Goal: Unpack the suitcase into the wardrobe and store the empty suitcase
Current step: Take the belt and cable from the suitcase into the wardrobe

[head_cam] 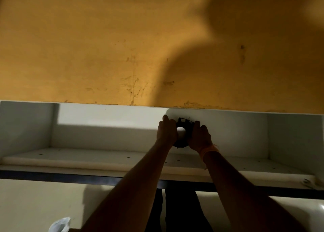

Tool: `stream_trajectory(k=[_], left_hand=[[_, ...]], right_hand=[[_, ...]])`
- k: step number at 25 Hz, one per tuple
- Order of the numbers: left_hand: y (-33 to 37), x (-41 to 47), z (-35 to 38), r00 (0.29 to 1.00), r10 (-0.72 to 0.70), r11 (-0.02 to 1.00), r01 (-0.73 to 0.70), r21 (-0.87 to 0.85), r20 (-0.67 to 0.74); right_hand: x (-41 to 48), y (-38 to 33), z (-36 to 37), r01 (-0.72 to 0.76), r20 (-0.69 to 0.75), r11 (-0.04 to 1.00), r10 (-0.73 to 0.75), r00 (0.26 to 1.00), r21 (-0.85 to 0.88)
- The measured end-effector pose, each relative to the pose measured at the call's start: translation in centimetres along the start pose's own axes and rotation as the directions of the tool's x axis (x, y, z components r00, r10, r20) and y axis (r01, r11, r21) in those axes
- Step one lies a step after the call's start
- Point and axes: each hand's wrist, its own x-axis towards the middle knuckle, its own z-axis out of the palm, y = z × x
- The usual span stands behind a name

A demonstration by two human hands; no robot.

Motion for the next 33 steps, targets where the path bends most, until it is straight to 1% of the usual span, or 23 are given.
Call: stream_trajectory(k=[3, 5, 6, 8, 10, 11, 13, 14, 15, 16, 17, 18, 20, 22, 24, 26, 29, 31, 33], left_hand=[[-0.2, -0.4, -1.0, 0.999, 0.000, 0.997, 0.003, -0.071, 0.041], [-0.3, -1.3, -2.4, 0.998, 0.006, 0.998, -0.002, -0.058, 0.064], [-0.5, -2.1, -3.2, 0.999, -0.005, 0.998, 0.008, -0.060, 0.052], [-1.0, -4.2, -4.7, 0.999, -0.024, 0.997, 0.026, -0.075, 0.026], [-1.8, -7.0, -6.4, 0.999, -0.033, 0.995, 0.030, -0.090, -0.033], [-2.3, -8.5, -7.2, 0.996, -0.046, 0.994, 0.038, -0.107, -0.072], [-3.2, -11.9, -8.7, 0.977, -0.072, 0.985, 0.038, -0.168, -0.200], [-3.9, -13.7, -9.5, 0.957, -0.085, 0.980, 0.031, -0.196, -0.276], [-4.5, -15.5, -10.2, 0.937, -0.100, 0.977, 0.029, -0.210, -0.335], [-5.0, -17.0, -10.7, 0.918, -0.112, 0.976, 0.030, -0.216, -0.380], [-5.8, -18.8, -11.0, 0.901, -0.138, 0.972, 0.042, -0.233, -0.412], [-7.2, -21.0, -11.1, 0.877, -0.186, 0.962, 0.070, -0.265, -0.443], [-10.3, -25.1, -10.6, 0.822, -0.296, 0.932, 0.138, -0.334, -0.487], [-13.6, -29.8, -9.3, 0.757, -0.431, 0.876, 0.222, -0.428, -0.491], [-16.7, -34.8, -7.3, 0.673, -0.554, 0.805, 0.284, -0.521, -0.490], [-18.7, -39.0, -5.8, 0.588, -0.648, 0.738, 0.324, -0.593, -0.485], [-22.6, -46.6, -1.7, 0.432, -0.792, 0.592, 0.369, -0.717, -0.431], [-24.4, -51.5, 1.5, 0.339, -0.856, 0.504, 0.381, -0.775, -0.390], [-25.4, -55.8, 5.0, 0.241, -0.913, 0.403, 0.395, -0.826, -0.330]], right_hand=[[-0.5, 0.1, -0.4, -0.027, -0.034, 0.998, 0.024, 0.999, -0.064], [-1.3, -0.2, -1.2, -0.054, -0.030, 0.996, 0.052, 0.998, -0.066], [-1.9, -0.5, -1.5, -0.039, -0.031, 0.995, 0.037, 0.999, -0.090], [-3.7, -1.1, -2.0, 0.028, -0.089, 0.972, -0.050, 0.995, -0.235], [-6.0, -2.2, -2.3, 0.087, -0.146, 0.919, -0.154, 0.977, -0.384], [-7.3, -3.1, -2.4, 0.108, -0.147, 0.897, -0.188, 0.971, -0.429], [-9.8, -5.3, -2.3, 0.181, -0.121, 0.847, -0.275, 0.954, -0.500], [-10.9, -6.5, -2.1, 0.250, -0.130, 0.818, -0.364, 0.922, -0.519], [-11.9, -7.7, -1.9, 0.326, -0.127, 0.767, -0.465, 0.876, -0.553], [-12.7, -8.5, -1.8, 0.383, -0.102, 0.726, -0.526, 0.845, -0.571], [-13.5, -9.3, -1.6, 0.435, -0.093, 0.675, -0.596, 0.797, -0.595], [-14.9, -10.6, -1.1, 0.470, -0.054, 0.644, -0.621, 0.782, -0.603], [-17.4, -13.0, -0.2, 0.526, -0.045, 0.617, -0.672, 0.739, -0.585], [-19.8, -14.8, 1.9, 0.617, -0.031, 0.568, -0.749, 0.662, -0.545], [-22.6, -16.3, 5.0, 0.685, 0.026, 0.478, -0.810, 0.586, -0.549], [-25.2, -17.6, 7.6, 0.750, 0.072, 0.401, -0.858, 0.509, -0.526], [-31.3, -19.1, 13.7, 0.859, 0.237, 0.207, -0.907, 0.348, -0.469], [-35.3, -19.3, 18.4, 0.905, 0.344, 0.083, -0.907, 0.242, -0.417], [-38.9, -19.0, 22.9, 0.943, 0.468, -0.032, -0.873, 0.135, -0.332]])
